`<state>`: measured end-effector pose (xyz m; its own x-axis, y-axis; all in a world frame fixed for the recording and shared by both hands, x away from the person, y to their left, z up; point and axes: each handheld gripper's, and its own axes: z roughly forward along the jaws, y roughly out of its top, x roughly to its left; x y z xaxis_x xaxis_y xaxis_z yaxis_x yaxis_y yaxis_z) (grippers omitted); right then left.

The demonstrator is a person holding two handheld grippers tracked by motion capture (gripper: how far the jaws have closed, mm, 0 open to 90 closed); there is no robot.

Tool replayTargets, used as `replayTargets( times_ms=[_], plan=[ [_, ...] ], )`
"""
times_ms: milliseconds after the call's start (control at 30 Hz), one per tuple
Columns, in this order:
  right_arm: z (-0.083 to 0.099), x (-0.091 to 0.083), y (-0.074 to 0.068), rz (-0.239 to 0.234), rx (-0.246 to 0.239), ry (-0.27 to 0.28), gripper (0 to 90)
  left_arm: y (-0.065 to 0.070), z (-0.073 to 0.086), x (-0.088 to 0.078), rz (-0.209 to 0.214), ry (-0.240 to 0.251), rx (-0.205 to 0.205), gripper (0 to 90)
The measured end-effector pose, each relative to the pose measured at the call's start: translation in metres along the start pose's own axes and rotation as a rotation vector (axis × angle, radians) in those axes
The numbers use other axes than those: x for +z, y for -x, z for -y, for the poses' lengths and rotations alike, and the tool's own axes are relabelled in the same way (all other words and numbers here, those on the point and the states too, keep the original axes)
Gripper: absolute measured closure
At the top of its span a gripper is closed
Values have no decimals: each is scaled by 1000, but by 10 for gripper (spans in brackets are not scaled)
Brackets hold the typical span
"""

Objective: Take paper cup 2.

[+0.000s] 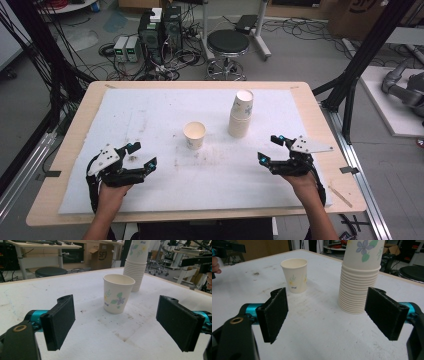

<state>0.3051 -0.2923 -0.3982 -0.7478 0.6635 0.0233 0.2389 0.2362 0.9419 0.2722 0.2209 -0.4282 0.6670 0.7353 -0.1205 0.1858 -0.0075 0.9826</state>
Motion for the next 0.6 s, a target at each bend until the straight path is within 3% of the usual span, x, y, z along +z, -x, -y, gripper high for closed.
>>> replayTargets(
  times_ms=[300,600],
  plan=[
    [-28,1,7,14,-14,17,195,0,0,2,7,-4,0,156],
    [-50,17,20,10,5,-19,195,0,1,2,14,-12,-3,156]
  ],
)
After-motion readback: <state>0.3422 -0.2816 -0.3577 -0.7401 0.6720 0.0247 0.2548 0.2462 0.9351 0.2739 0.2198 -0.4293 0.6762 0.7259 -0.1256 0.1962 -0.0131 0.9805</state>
